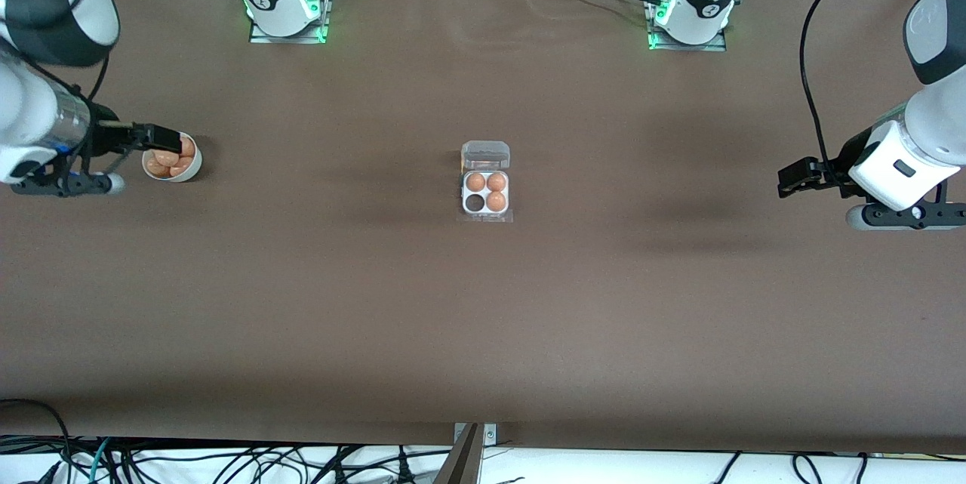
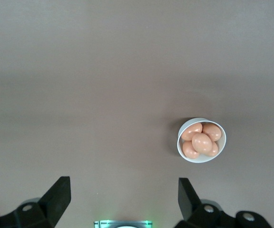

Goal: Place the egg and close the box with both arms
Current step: 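Move the right gripper down over the white bowl of eggs, then close the right gripper on one brown egg in the bowl, then lift the egg and carry it with the right gripper to the box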

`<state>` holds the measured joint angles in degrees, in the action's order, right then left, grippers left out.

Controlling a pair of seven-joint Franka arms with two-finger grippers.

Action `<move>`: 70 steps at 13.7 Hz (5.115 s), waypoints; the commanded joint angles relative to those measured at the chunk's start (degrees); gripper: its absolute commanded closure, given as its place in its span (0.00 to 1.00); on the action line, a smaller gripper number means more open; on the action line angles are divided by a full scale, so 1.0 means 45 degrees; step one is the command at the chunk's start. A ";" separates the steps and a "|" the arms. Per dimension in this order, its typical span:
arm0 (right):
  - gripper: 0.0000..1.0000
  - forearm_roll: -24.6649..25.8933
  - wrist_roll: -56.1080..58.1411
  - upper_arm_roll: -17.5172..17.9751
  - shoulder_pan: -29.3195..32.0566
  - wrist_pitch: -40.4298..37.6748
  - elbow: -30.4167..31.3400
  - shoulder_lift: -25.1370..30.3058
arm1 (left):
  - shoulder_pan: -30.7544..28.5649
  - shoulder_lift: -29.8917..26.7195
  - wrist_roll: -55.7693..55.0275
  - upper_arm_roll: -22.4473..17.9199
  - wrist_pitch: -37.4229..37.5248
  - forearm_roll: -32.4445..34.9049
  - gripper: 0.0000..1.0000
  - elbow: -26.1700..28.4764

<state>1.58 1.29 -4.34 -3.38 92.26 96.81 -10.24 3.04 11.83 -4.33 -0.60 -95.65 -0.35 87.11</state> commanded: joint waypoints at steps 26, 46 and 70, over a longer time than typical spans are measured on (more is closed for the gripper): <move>0.12 0.0431 0.8307 -0.2689 0.1864 1.2231 0.9775 0.0304 | -0.0052 0.0066 0.0123 0.0016 0.0220 -0.0196 0.00 -0.0178; 0.74 0.0333 0.7526 -0.2572 0.1278 0.9461 0.8352 0.0479 | -0.0052 0.0066 0.0104 0.0016 0.0220 -0.0196 0.00 -0.0120; 0.76 -1.2854 1.3309 -0.0169 -0.4755 0.9888 0.1690 -0.3971 | -0.0012 0.0066 -0.0207 0.0074 0.0220 -0.0216 0.00 -0.0158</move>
<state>-46.65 49.87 -4.61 -24.06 137.05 107.29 -25.09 3.09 11.98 -4.51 -0.50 -95.41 -0.35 87.15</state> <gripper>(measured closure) 0.546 0.000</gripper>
